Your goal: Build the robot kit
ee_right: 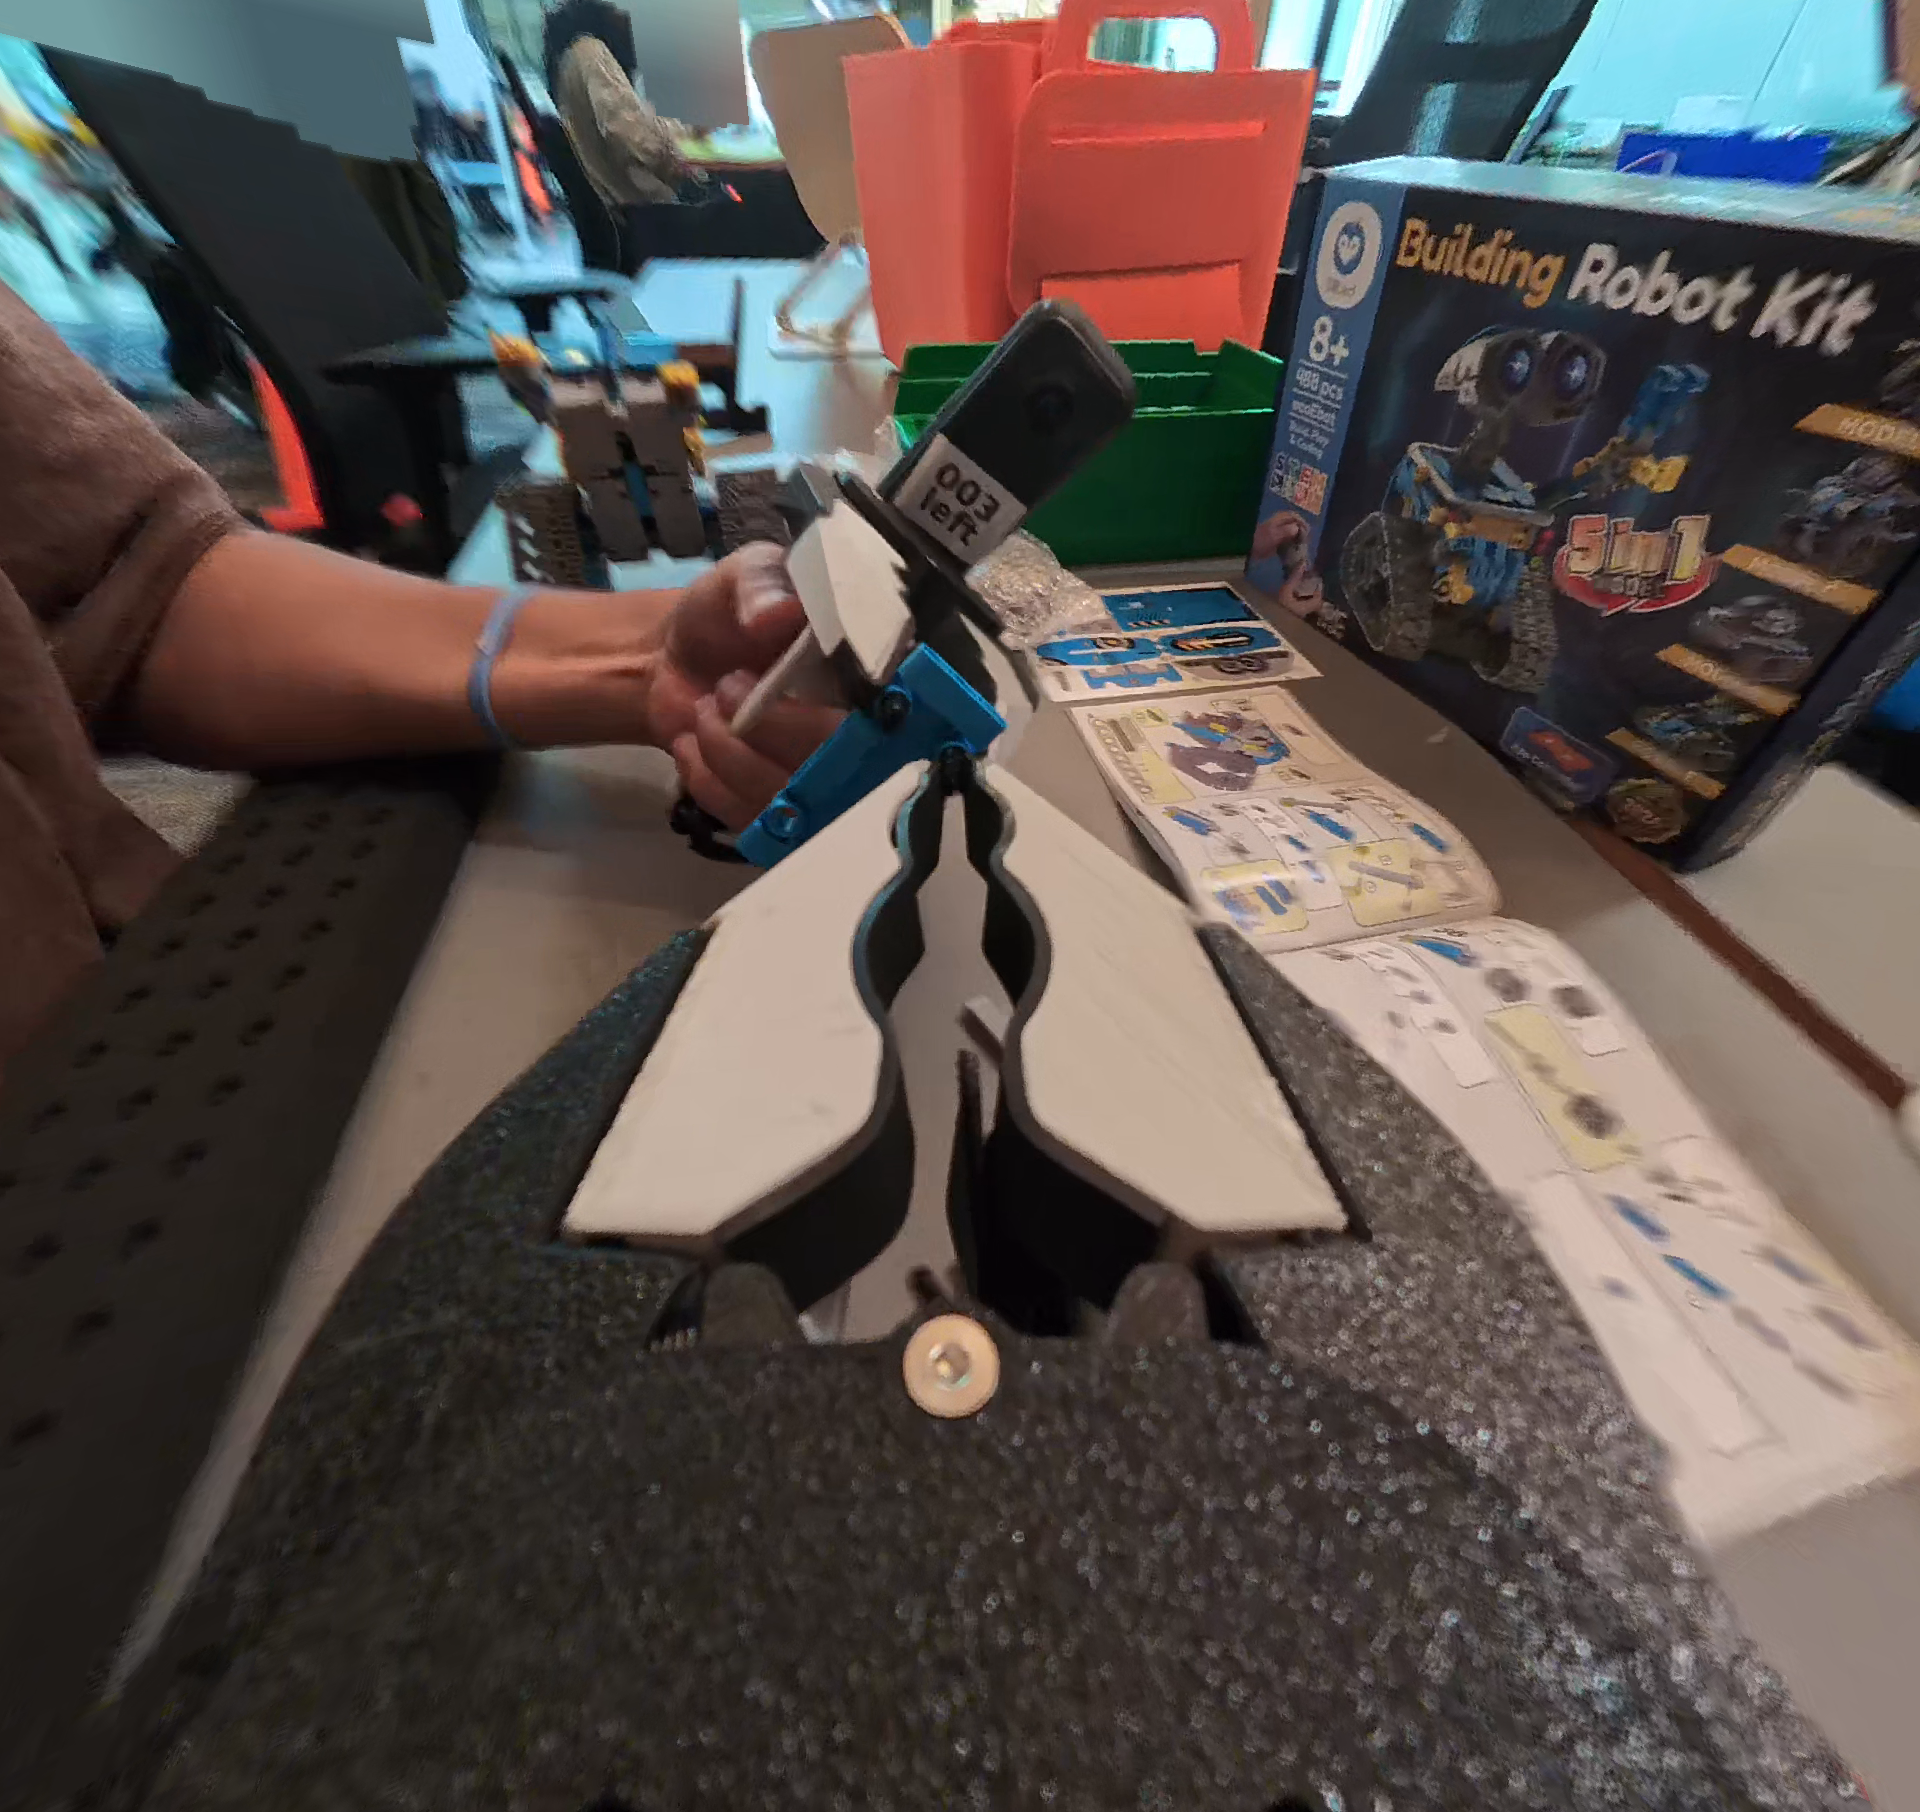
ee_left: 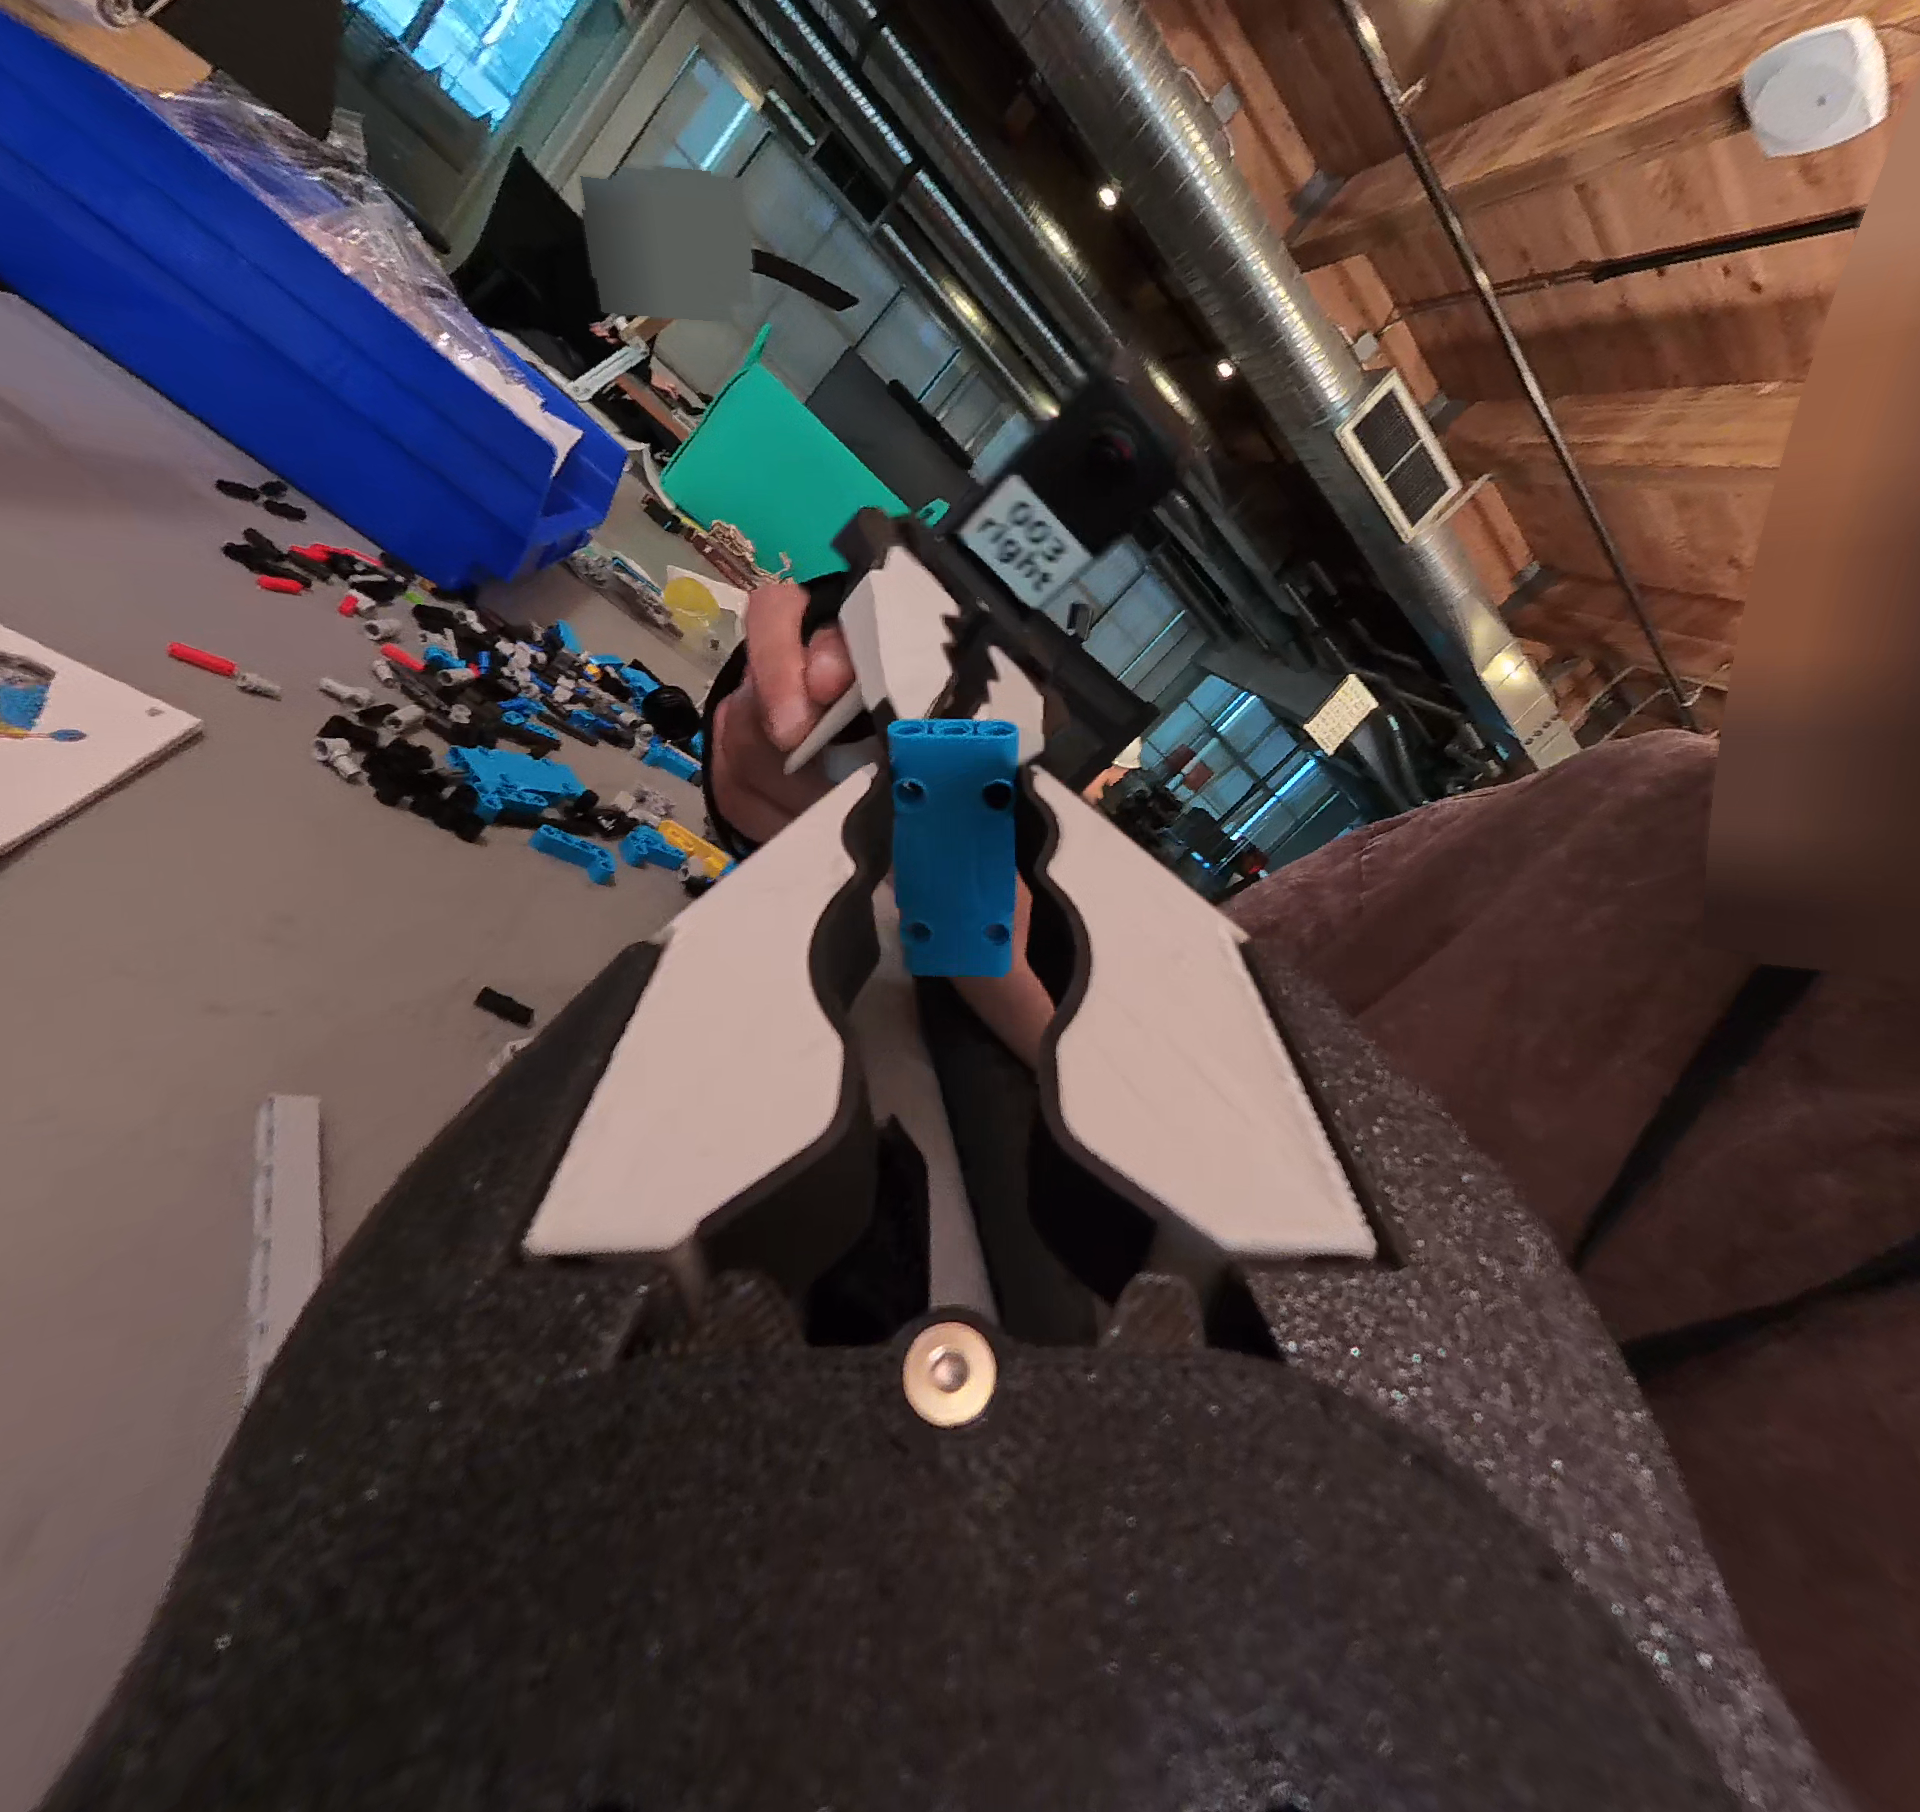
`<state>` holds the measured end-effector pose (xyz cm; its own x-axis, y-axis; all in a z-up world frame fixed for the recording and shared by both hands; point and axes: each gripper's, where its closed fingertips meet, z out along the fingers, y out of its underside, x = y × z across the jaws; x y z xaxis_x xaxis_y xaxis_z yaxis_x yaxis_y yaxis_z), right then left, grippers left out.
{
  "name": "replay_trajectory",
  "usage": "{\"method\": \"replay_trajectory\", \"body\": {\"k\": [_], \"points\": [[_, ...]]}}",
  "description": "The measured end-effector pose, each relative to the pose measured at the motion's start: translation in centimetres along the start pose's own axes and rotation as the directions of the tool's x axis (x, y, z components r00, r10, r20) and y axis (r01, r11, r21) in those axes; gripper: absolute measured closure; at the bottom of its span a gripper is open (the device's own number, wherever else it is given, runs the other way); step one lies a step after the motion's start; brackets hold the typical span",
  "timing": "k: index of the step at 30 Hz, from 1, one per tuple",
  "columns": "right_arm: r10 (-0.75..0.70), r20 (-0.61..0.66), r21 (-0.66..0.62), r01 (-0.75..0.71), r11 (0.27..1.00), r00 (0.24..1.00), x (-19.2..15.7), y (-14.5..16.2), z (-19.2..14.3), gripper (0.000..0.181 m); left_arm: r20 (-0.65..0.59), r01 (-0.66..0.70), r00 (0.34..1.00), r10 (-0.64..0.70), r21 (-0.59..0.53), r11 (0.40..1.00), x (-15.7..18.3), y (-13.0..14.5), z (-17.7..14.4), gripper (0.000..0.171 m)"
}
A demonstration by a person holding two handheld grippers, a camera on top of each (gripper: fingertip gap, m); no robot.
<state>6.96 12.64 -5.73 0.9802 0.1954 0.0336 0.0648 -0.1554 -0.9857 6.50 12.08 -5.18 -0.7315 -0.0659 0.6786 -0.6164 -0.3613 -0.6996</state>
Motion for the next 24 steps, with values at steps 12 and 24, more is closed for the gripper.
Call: {"method": "replay_trajectory", "body": {"k": [12,24], "points": [[-0.155,-0.094,-0.015,0.154,0.988,0.983,0.4,-0.6,0.2,0.178,-0.112,0.128,0.986,-0.122,0.053,0.99,0.4,-0.9,-0.2,0.149],[-0.045,0.003,-0.014,0.045,0.999,0.999,-0.6,-0.3,0.3,0.178,-0.091,0.039,0.995,-0.038,0.005,0.999,0.9,0.0,0.1,0.149]]}}
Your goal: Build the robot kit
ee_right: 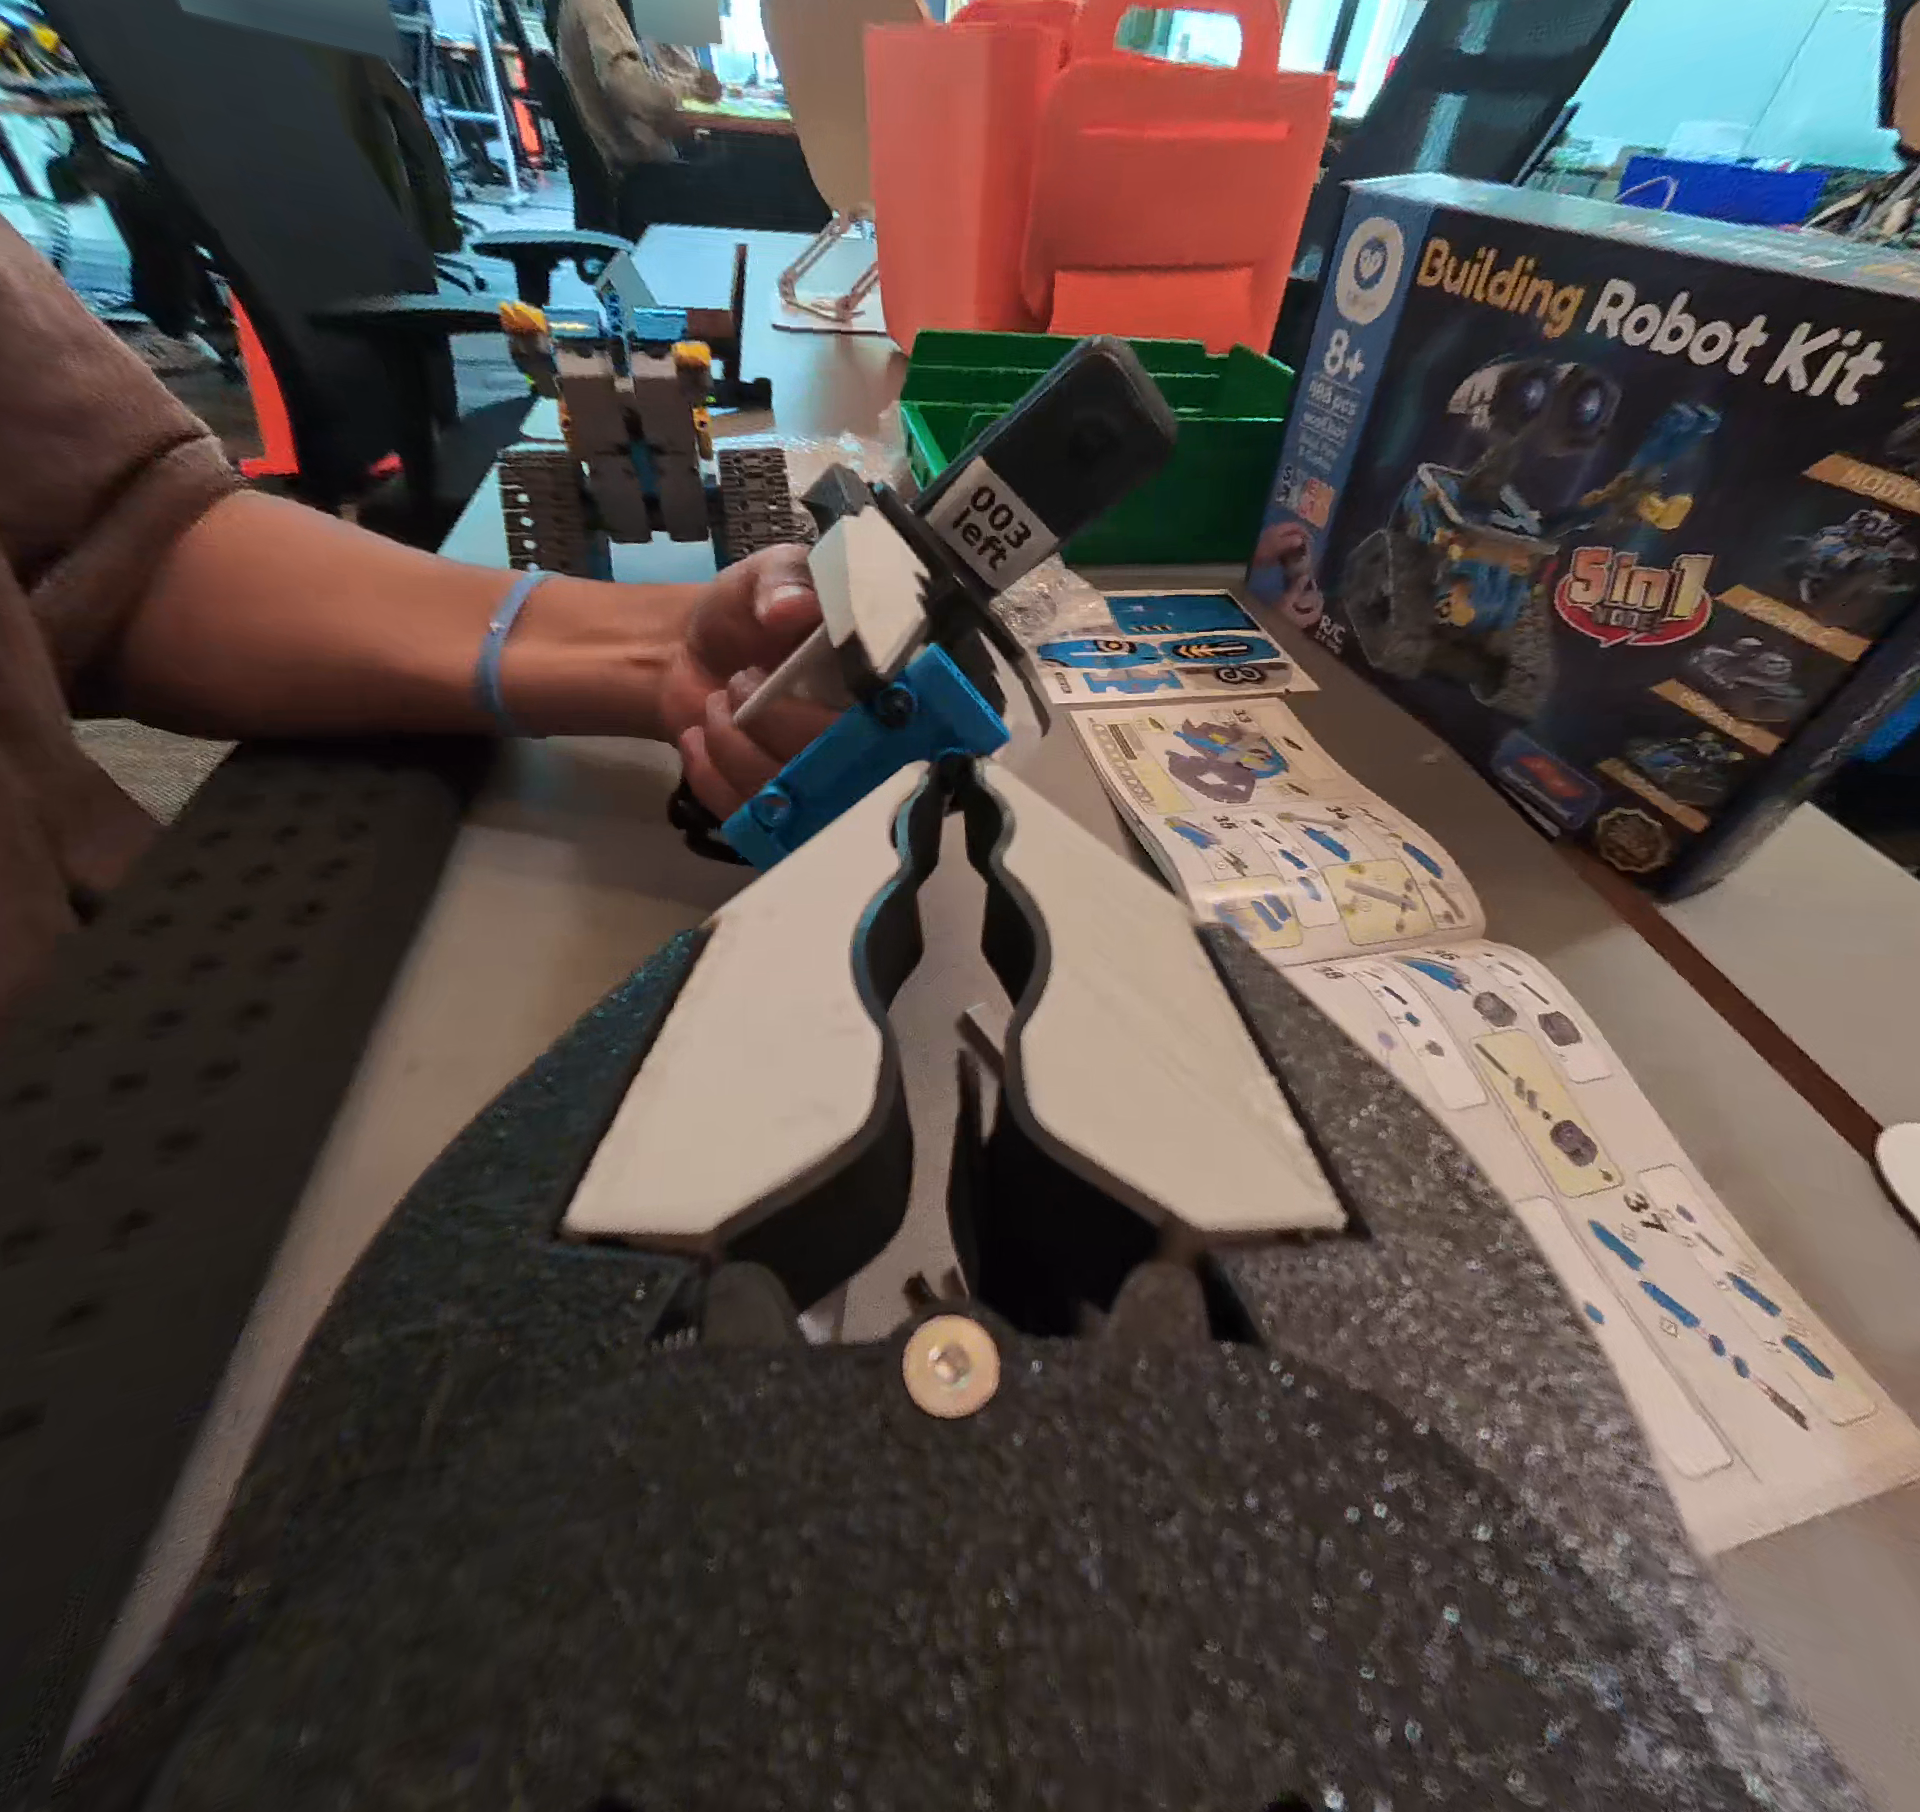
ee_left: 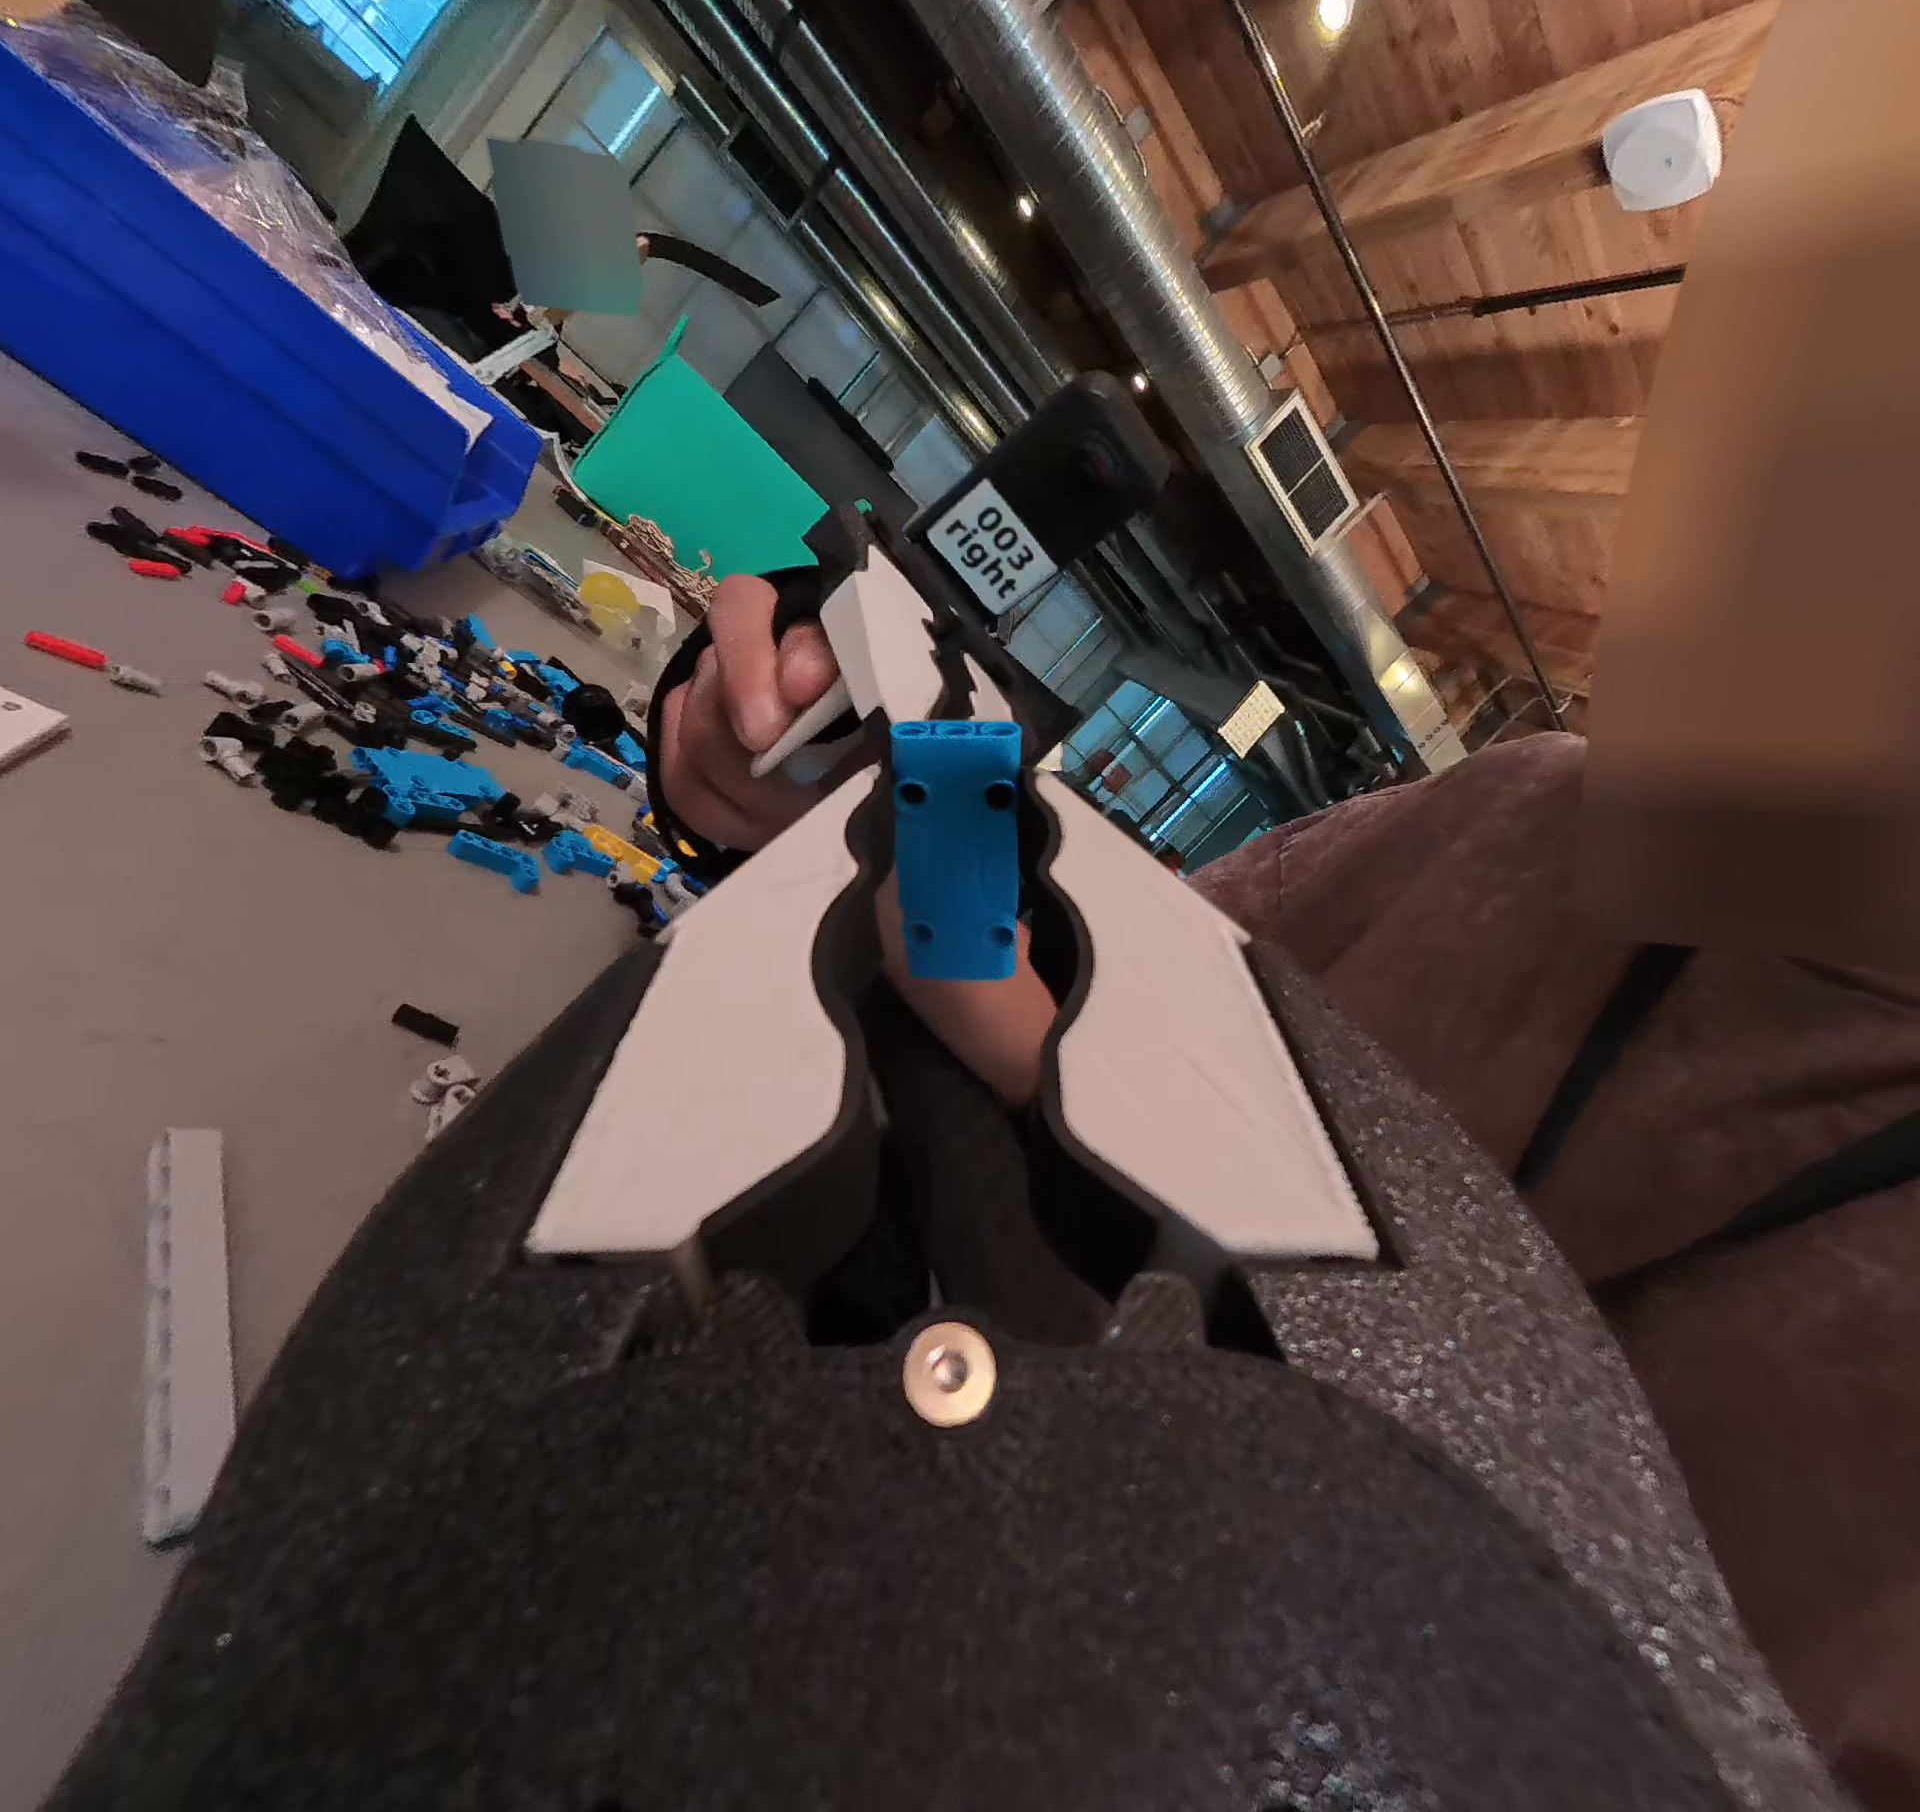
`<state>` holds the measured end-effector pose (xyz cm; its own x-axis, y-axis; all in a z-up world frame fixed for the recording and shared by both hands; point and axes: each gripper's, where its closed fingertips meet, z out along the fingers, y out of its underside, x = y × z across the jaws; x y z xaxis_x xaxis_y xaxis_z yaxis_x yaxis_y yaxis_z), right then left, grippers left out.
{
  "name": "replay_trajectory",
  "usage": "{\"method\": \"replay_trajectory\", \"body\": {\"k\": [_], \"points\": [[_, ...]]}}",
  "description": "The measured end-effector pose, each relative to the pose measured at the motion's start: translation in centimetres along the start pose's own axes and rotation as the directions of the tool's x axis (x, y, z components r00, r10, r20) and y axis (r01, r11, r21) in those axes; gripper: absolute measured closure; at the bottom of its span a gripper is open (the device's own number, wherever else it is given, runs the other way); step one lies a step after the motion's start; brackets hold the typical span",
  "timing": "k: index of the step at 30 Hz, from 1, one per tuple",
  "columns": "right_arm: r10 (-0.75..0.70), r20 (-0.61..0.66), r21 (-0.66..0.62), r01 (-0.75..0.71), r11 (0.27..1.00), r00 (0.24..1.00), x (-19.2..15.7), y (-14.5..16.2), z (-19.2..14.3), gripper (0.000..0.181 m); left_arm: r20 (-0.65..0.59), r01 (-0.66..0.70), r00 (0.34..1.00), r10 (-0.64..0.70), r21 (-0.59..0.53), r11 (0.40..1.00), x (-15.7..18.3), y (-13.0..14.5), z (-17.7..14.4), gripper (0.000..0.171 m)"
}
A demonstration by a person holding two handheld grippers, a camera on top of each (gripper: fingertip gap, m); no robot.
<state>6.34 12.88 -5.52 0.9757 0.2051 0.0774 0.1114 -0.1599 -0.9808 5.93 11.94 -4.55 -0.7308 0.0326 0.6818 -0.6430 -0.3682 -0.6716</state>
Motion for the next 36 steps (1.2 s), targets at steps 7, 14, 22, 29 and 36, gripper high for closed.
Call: {"method": "replay_trajectory", "body": {"k": [7,14,22,29,36], "points": [[-0.006,-0.023,0.022,0.007,1.0,1.0,0.3,-0.1,0.1,0.177,0.022,-0.022,1.0,0.022,-0.009,1.0,-0.1,-0.2,-0.1,0.15],[-0.04,-0.048,0.025,0.042,0.999,0.998,0.5,-0.1,0.0,0.176,0.04,-0.035,0.999,0.036,-0.022,0.999,-0.2,-0.1,-0.3,0.149],[-0.012,0.005,0.04,0.012,0.999,1.0,-0.1,-0.3,-0.2,0.178,-0.005,-0.009,1.0,0.009,0.004,1.0,0.2,0.0,0.2,0.149],[0.027,-0.003,0.061,-0.027,0.998,1.0,0.4,-0.4,-0.2,0.177,0.036,-0.045,0.998,0.045,-0.002,0.999,0.0,-0.3,0.2,0.149],[0.155,-0.1,0.093,-0.146,0.985,0.983,3.4,0.2,-1.2,0.161,0.257,-0.142,0.958,0.129,0.033,0.989,-2.5,-2.0,-1.5,0.149]]}}
